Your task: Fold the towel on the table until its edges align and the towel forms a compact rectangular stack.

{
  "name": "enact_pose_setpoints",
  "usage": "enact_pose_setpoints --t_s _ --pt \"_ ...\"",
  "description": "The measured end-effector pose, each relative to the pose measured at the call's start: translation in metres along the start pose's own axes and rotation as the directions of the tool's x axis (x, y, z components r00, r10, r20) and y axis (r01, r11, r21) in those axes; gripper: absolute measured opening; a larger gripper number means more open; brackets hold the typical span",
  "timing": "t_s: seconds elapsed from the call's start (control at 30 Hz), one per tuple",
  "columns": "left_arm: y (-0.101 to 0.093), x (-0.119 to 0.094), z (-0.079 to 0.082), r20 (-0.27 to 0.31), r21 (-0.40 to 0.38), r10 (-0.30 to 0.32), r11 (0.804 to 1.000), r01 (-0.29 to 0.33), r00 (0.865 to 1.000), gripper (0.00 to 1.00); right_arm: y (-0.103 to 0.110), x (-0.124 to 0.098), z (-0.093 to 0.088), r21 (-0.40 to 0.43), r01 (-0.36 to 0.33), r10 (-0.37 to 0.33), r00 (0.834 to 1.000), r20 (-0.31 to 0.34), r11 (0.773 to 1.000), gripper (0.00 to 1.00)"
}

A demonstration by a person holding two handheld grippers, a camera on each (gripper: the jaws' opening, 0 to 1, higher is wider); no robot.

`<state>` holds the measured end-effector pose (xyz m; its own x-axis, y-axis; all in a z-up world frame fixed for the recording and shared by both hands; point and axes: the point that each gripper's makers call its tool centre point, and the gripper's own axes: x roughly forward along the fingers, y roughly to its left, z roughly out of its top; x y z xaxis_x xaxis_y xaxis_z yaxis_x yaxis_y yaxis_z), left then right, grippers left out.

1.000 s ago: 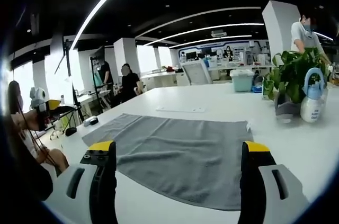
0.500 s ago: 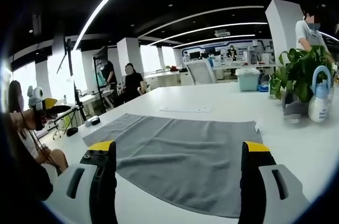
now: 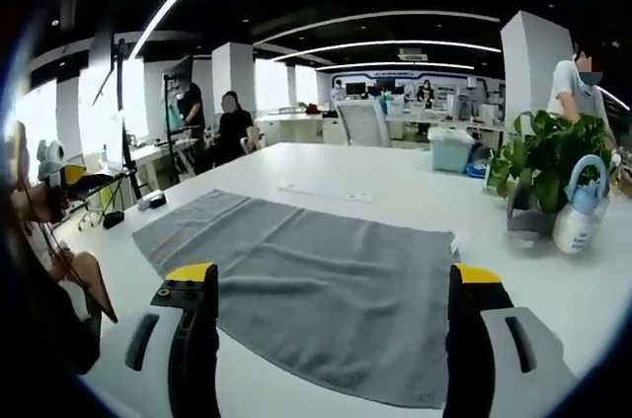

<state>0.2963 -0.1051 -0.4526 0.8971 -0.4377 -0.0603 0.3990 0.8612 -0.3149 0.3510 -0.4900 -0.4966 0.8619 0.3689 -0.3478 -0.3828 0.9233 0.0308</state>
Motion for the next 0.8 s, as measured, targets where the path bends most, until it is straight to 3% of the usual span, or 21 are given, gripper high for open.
enact_pose_setpoints --t_s 0.1,0.13,0.2,0.3,0.43,0.5,0.53,0.57,0.63,0.8 --pt "-0.004 0.003 -0.007 -0.029 -0.003 -0.053 0.999 0.053 0.998 0.99 -0.005 -0.011 -0.019 -0.034 0.028 -0.031 0.996 -0.086 0.999 0.98" --pt "-0.008 0.005 -0.011 -0.042 0.017 -0.084 0.996 0.085 0.996 0.99 -0.006 -0.013 -0.020 -0.039 0.032 -0.036 0.996 -0.085 0.999 0.97" --pt "-0.008 0.010 -0.018 -0.052 0.020 -0.086 0.996 0.087 0.995 0.99 -0.012 -0.021 -0.023 -0.037 0.036 -0.039 0.995 -0.087 0.999 0.96" --pt "-0.015 0.018 -0.030 -0.076 -0.037 -0.071 0.997 0.068 0.995 0.99 -0.030 -0.033 -0.022 -0.049 0.052 -0.057 0.994 -0.096 0.997 0.98" --pt "-0.042 0.030 -0.036 -0.051 -0.008 -0.084 0.996 0.084 0.995 0.99 -0.066 -0.042 -0.007 0.012 0.087 -0.086 0.996 -0.007 0.996 0.98" --pt "-0.050 0.037 -0.040 -0.044 0.010 -0.067 0.998 0.068 0.997 0.99 -0.083 -0.044 -0.006 0.031 0.075 -0.075 0.997 -0.003 0.997 0.96" --pt "-0.050 0.042 -0.043 -0.049 -0.028 -0.014 1.000 0.013 0.999 0.99 -0.088 -0.044 -0.007 0.029 0.066 -0.066 0.998 -0.022 0.997 0.95" --pt "-0.054 0.046 -0.044 -0.051 -0.054 0.002 0.999 -0.004 0.999 0.99 -0.094 -0.046 -0.006 0.004 0.041 -0.041 0.998 -0.042 0.999 0.95" --pt "-0.073 0.056 -0.037 0.014 -0.043 -0.012 0.999 0.013 1.000 0.99 -0.103 -0.048 0.002 -0.071 0.017 -0.019 1.000 -0.016 0.997 0.96" --pt "-0.115 0.084 -0.053 -0.042 -0.010 -0.015 1.000 0.015 0.999 0.99 -0.136 -0.051 -0.002 -0.100 -0.054 0.048 0.997 -0.058 0.993 0.97"
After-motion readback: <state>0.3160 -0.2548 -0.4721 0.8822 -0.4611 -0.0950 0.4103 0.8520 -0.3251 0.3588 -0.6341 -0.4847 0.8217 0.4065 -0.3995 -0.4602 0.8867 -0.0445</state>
